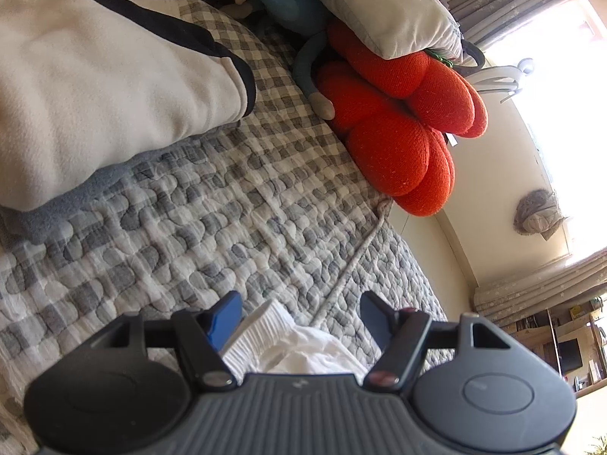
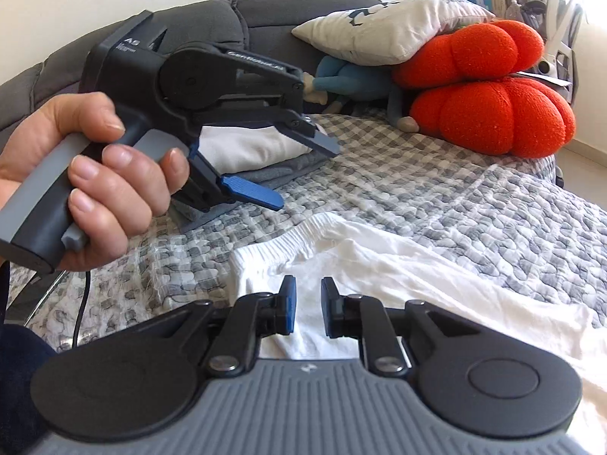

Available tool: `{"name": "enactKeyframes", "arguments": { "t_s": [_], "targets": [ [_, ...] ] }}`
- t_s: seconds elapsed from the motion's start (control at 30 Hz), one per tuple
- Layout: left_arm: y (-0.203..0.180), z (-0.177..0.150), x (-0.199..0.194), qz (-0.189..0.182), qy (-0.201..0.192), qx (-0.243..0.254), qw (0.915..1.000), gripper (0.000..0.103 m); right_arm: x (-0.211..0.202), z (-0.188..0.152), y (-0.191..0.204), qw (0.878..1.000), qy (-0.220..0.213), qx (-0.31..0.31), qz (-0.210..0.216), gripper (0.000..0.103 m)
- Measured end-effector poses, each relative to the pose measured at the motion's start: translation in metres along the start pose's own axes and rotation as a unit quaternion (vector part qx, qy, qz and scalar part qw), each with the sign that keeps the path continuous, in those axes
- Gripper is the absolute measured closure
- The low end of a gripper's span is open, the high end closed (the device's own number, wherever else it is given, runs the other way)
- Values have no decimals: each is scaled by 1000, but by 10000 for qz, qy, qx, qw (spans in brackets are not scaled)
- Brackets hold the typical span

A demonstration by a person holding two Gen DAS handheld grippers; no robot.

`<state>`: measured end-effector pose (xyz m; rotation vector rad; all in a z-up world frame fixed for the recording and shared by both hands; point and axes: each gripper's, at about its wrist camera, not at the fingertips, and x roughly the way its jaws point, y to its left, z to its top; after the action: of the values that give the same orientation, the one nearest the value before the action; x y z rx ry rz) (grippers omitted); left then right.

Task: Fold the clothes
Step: 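Release the pants and smooth them flat with both open grippers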

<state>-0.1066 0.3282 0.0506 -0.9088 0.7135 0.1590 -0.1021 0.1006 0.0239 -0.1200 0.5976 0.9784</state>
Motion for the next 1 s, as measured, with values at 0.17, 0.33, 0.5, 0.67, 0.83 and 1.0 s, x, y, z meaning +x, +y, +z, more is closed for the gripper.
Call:
{"name": "enactKeyframes", "arguments": {
  "t_s": [0.17,0.33,0.5,0.67,0.83,1.0],
  "targets": [
    [-25,-18,8,96,103,714,9973,32,-25,-19,-41,9931,191,987,-598,80],
    [-57,-47,19,-3,418,1562,9868,32,-67,-24,-75,9864,313,1183,-1101,68],
    [-79,-77,27,-66,694,2128,9746,31,-106,-17,-119,9747,494,1498,-1581,65],
    [-100,-113,37,-32,923,2624,9605,31,-125,-26,-157,9647,665,1725,-1876,65],
    [-119,-157,54,174,1139,3257,9384,31,-117,-37,-169,9626,800,1539,-2080,80],
    [-126,-173,61,353,1006,3695,9231,28,-113,-43,-181,9601,616,1484,-2288,82]
  ]
}}
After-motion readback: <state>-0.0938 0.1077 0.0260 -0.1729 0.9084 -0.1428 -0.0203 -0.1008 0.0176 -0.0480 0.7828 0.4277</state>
